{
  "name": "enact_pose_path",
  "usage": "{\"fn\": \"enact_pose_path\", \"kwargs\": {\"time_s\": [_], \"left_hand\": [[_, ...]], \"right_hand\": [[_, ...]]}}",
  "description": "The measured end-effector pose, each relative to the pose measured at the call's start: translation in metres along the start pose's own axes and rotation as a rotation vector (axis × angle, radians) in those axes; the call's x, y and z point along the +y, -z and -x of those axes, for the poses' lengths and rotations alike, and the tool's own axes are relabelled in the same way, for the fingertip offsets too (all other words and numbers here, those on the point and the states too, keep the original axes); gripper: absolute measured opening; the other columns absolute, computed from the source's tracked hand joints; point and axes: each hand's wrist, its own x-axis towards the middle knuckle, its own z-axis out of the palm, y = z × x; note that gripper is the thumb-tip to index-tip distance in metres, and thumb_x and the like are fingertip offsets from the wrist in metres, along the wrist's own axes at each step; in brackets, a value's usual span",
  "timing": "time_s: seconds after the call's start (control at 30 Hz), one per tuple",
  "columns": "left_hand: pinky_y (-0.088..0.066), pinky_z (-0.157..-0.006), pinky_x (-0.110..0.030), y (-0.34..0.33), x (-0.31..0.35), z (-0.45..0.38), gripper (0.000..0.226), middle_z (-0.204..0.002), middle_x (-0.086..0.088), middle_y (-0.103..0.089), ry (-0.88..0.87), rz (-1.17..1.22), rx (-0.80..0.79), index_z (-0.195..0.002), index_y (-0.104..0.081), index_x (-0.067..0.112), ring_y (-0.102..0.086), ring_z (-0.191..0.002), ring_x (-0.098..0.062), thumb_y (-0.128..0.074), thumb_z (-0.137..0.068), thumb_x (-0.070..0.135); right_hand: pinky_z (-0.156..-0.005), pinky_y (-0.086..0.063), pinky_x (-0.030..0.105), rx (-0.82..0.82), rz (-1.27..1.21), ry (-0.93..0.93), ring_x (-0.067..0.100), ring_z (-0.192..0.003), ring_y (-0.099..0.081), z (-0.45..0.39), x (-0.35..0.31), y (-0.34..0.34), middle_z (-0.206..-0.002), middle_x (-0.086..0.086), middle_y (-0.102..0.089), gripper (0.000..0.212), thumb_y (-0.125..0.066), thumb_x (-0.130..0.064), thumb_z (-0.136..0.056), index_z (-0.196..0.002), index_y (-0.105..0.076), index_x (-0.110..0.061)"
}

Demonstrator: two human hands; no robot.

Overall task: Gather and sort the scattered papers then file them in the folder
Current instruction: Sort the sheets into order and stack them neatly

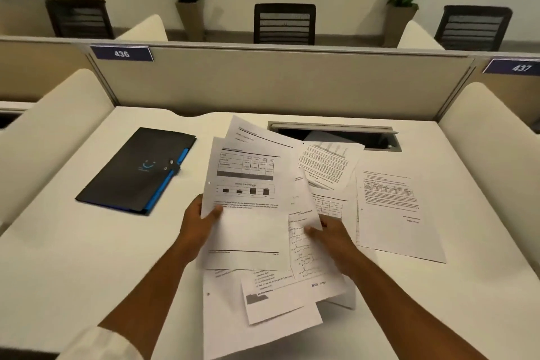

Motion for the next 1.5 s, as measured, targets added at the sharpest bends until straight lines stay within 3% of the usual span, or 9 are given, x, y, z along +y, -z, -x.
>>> {"fn": "enact_pose_path", "kwargs": {"time_s": [0.1, 0.37, 0.6, 0.77, 0.83, 0.97, 1.1, 1.4, 1.5], "left_hand": [[-0.053, -0.095, -0.045, -0.007, -0.008, 0.01, 0.047, -0.127, -0.001, -0.061, 0.04, 0.025, 0.005, -0.133, -0.049, 0.025, -0.061, -0.112, -0.021, -0.067, -0.09, 0.03], [-0.054, -0.093, -0.043, -0.016, -0.03, 0.025, 0.035, -0.127, 0.001, -0.059, 0.068, -0.074, -0.111, -0.124, -0.055, 0.029, -0.059, -0.114, -0.023, -0.063, -0.093, 0.013], [-0.054, -0.093, -0.051, -0.023, -0.031, 0.029, 0.031, -0.125, 0.004, -0.06, 0.145, -0.103, -0.194, -0.113, -0.06, 0.036, -0.06, -0.113, -0.024, -0.069, -0.09, 0.019], [-0.042, -0.107, -0.052, -0.018, -0.039, 0.037, 0.079, -0.141, 0.011, -0.035, 0.237, 0.047, -0.121, -0.147, -0.027, 0.04, -0.04, -0.129, -0.018, -0.075, -0.084, 0.034], [-0.049, -0.099, -0.047, -0.016, -0.048, 0.042, 0.079, -0.139, 0.007, -0.035, 0.35, 0.114, -0.045, -0.148, -0.02, 0.028, -0.05, -0.122, -0.021, -0.071, -0.088, 0.027], [-0.057, -0.08, -0.053, -0.005, -0.055, 0.037, 0.041, -0.125, -0.014, -0.06, 0.451, 0.139, 0.085, -0.132, -0.041, 0.016, -0.065, -0.101, -0.034, -0.057, -0.095, 0.005], [-0.059, -0.072, -0.045, 0.002, -0.041, 0.029, 0.022, -0.104, -0.016, -0.071, 0.39, 0.26, 0.158, -0.116, -0.056, 0.009, -0.07, -0.088, -0.032, -0.059, -0.097, 0.018], [-0.051, -0.099, -0.049, -0.033, -0.043, 0.051, 0.054, -0.124, -0.002, -0.067, 0.234, 0.091, -0.151, -0.13, -0.054, 0.017, -0.064, -0.113, -0.023, -0.078, -0.082, 0.021], [-0.053, -0.096, -0.05, -0.033, -0.032, 0.05, 0.048, -0.121, -0.007, -0.067, 0.215, 0.127, -0.101, -0.127, -0.055, 0.015, -0.065, -0.11, -0.027, -0.073, -0.084, 0.004]], "right_hand": [[-0.084, -0.059, 0.035, 0.135, -0.141, 0.003, 0.017, -0.097, -0.072, -0.002, 0.018, -0.003, -0.108, -0.006, -0.076, 0.022, -0.07, -0.015, -0.093, -0.112, -0.071, -0.027], [-0.092, -0.058, 0.051, 0.089, -0.093, -0.19, 0.026, -0.097, -0.072, -0.013, 0.032, -0.016, -0.112, 0.002, -0.073, 0.028, -0.058, -0.029, -0.102, -0.127, -0.061, -0.019], [-0.09, -0.057, 0.038, 0.062, -0.094, -0.063, 0.021, -0.106, -0.067, -0.027, 0.021, -0.038, -0.119, 0.001, -0.072, 0.057, -0.092, -0.025, -0.071, -0.12, -0.064, -0.02], [-0.104, -0.052, 0.051, 0.141, 0.057, -0.01, 0.029, -0.119, -0.061, -0.029, 0.025, -0.041, -0.131, 0.002, -0.065, 0.065, -0.083, -0.015, -0.081, -0.14, -0.055, -0.017], [-0.103, -0.052, 0.05, 0.129, 0.027, 0.015, 0.027, -0.118, -0.06, -0.028, 0.026, -0.037, -0.131, 0.0, -0.063, 0.06, -0.08, -0.015, -0.085, -0.14, -0.054, -0.02], [-0.083, -0.06, 0.034, 0.018, -0.084, 0.015, 0.022, -0.109, -0.068, -0.025, 0.028, -0.01, -0.12, -0.002, -0.073, 0.042, -0.077, -0.012, -0.087, -0.123, -0.063, -0.027], [-0.103, -0.053, 0.046, -0.092, 0.03, -0.033, 0.025, -0.119, -0.064, -0.019, 0.035, 0.007, -0.131, 0.001, -0.067, 0.055, -0.074, -0.007, -0.09, -0.14, -0.053, -0.019], [-0.097, -0.047, 0.035, -0.164, 0.32, 0.003, 0.004, -0.109, -0.054, -0.002, 0.029, -0.035, -0.137, -0.006, -0.05, 0.054, -0.059, -0.014, -0.094, -0.144, -0.042, -0.027], [-0.104, -0.052, 0.043, -0.102, 0.398, 0.024, 0.02, -0.12, -0.058, -0.001, 0.029, -0.046, -0.139, -0.002, -0.055, 0.05, -0.064, -0.026, -0.096, -0.141, -0.044, -0.024]]}}
